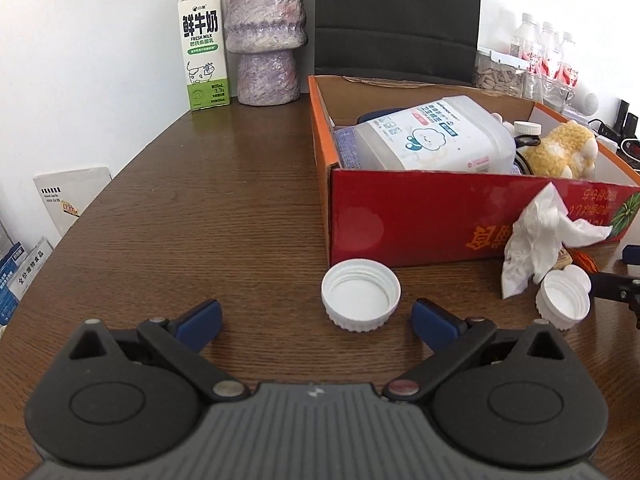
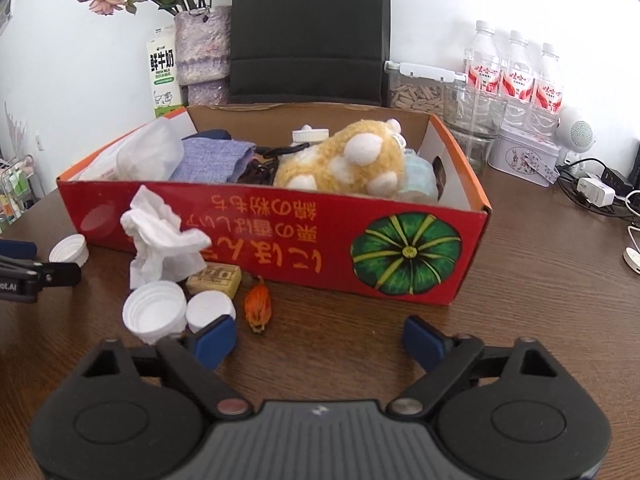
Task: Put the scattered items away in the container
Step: 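Grasp a white cap with the left tool while the right tool grasps the orange item, then carry the cap and orange item into the box and open both tools, then withdraw both tools from the box toward the tissue and caps, then grasp a white cap with the right tool while the left tool grasps the tissue, then carry the tissue and cap into the box and open both tools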
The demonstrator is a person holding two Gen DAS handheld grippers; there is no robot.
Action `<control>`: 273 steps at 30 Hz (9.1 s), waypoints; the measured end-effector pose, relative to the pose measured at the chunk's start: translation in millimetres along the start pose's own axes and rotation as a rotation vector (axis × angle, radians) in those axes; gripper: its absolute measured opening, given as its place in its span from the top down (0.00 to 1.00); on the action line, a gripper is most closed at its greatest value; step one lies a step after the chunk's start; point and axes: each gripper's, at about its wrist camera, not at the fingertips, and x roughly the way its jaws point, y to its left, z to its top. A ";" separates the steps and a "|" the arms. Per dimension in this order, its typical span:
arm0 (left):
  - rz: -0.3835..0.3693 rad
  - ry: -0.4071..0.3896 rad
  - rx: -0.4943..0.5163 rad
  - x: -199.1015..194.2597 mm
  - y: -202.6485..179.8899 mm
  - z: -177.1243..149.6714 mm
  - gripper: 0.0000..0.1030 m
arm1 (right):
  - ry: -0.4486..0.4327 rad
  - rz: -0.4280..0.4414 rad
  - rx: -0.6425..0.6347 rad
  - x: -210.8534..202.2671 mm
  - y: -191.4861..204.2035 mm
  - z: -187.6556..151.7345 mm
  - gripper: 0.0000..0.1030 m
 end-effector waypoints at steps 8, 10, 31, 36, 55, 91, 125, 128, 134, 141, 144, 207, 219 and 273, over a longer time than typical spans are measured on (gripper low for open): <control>-0.008 -0.025 0.003 0.9 -5.8 3.9 0.18 | -0.025 0.029 -0.010 3.3 7.7 6.7 0.58; -0.012 -0.032 0.000 0.7 -6.9 4.4 0.28 | -0.029 0.037 -0.013 3.7 9.3 7.1 0.62; -0.025 -0.097 -0.042 -16.7 -4.9 1.9 0.60 | -0.099 0.106 -0.062 -14.8 20.5 1.4 0.89; 0.002 -0.165 -0.108 -41.5 1.1 4.0 0.60 | -0.161 0.125 -0.048 -37.1 18.5 3.9 0.89; -0.116 -0.525 -0.102 -85.5 -44.7 116.1 0.60 | -0.505 0.113 -0.003 -67.3 2.9 101.9 0.89; 0.019 -0.405 -0.077 9.9 -62.1 115.0 0.00 | -0.319 0.001 -0.053 22.4 13.2 95.4 0.00; -0.023 -0.523 -0.057 -58.7 -44.3 73.7 0.00 | -0.335 -0.001 -0.061 -43.5 1.2 72.4 0.00; -0.031 -0.519 -0.040 -64.1 -37.4 57.4 0.00 | -0.320 -0.007 -0.058 -52.4 -2.6 58.8 0.00; -0.039 -0.480 -0.052 -72.0 -24.8 31.9 0.00 | -0.285 -0.020 -0.020 -68.2 -7.8 26.3 0.00; 0.008 -0.421 -0.021 -80.4 -28.6 6.1 0.00 | -0.170 0.003 -0.033 -64.6 3.7 -9.9 0.00; 0.000 -0.378 0.006 -77.4 -33.8 -6.7 0.00 | -0.117 0.009 -0.043 -55.3 10.9 -18.8 0.00; -0.217 -0.055 -0.064 -0.3 -104.5 14.5 0.71 | -0.109 0.100 -0.009 -20.3 -10.2 4.3 0.74; -0.210 -0.104 -0.055 -17.2 -95.3 8.6 0.85 | -0.112 0.106 -0.007 -21.3 -9.1 3.2 0.74; -0.149 -0.403 -0.056 -77.1 -50.5 50.6 0.85 | -0.035 0.037 -0.068 -12.3 1.2 -1.5 0.65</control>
